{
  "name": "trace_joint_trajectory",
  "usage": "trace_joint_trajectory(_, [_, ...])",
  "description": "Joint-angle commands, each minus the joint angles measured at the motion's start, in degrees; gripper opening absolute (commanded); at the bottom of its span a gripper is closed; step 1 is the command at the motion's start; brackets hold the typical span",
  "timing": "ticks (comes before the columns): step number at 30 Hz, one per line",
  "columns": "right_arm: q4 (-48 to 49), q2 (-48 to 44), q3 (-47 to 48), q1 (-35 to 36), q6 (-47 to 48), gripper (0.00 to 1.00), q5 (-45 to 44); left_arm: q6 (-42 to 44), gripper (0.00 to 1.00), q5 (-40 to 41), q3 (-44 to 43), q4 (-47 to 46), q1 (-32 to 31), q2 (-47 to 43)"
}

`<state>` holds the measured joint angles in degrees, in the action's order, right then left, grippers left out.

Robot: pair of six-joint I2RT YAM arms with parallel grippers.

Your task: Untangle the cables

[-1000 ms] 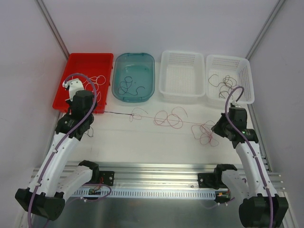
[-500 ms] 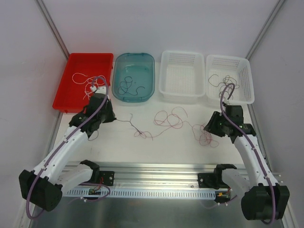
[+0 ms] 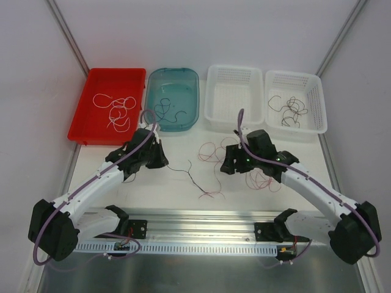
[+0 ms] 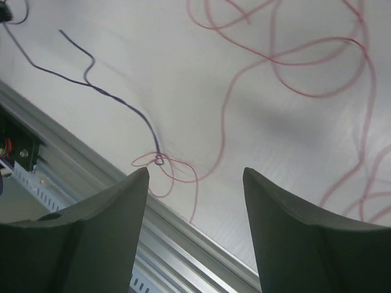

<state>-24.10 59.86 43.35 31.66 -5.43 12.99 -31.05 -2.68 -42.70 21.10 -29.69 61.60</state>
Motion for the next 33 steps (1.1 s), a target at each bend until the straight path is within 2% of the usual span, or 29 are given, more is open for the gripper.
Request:
trace_joint_trajectory(1, [11.52,7.01,4.19,5.68,0.95,0.67,5.10,-0.86,0.00,-2.42,1.65,-2.47,-0.89,-0.96])
trace_joint_trajectory(3, [16.33,10.27,6.38,9.73,-1.84,0.69,5.46,-1.29,0.00,-2.77,2.00,-2.56,-1.07,-1.13])
trace_joint_trajectory(7, [25.31,19.57,7.01,12.54,-13.18,0.69,1.26,-1.56,0.00,-2.86,3.23,-3.00,-1.51,-2.19])
trace_joint_trajectory(8, [30.03,20.73,6.66,13.33,-15.64,0.69,1.16,-1.56,0.00,-2.86,3.50,-3.00,-1.51,-2.45])
trace_joint_trajectory(11, [35.86,24.41,6.39,15.88,-22.51,0.68,-0.16,-1.82,0.00,-2.60,4.38,-3.00,-1.51,-3.68])
trace_joint_trajectory(19, [37.10,32.95,10.08,20.28,-27.08,0.64,-3.85,-1.74,0.00,-2.07,5.26,-3.08,-1.51,-5.35])
trace_joint_trajectory(22, [37.37,33.92,9.56,20.64,-27.70,0.54,-5.08,-1.74,0.00,-1.28,5.43,-2.91,-1.51,-5.97])
trace_joint_trajectory(23, [37.28,33.75,8.95,20.64,-27.53,0.43,-5.52,-1.74,0.00,-1.02,5.43,-2.91,-1.51,-6.14])
trace_joint_trajectory(25, [36.58,32.09,8.42,20.64,-27.00,0.30,-7.01,-1.30,0.00,0.65,5.43,-2.74,-1.51,-6.50])
trace_joint_trajectory(26, [34.40,31.12,8.15,20.64,-26.39,0.17,-7.89,-1.21,0.00,1.27,5.43,-2.39,-1.42,-7.02])
trace_joint_trajectory(28, [30.88,27.01,8.15,20.55,-23.14,0.03,-11.82,-0.60,0.00,4.86,5.00,-1.42,-1.51,-7.64])
trace_joint_trajectory(33, [15.15,14.87,7.63,17.57,-16.46,0.01,-20.80,2.65,0.00,16.81,1.57,6.39,1.02,-10.19])
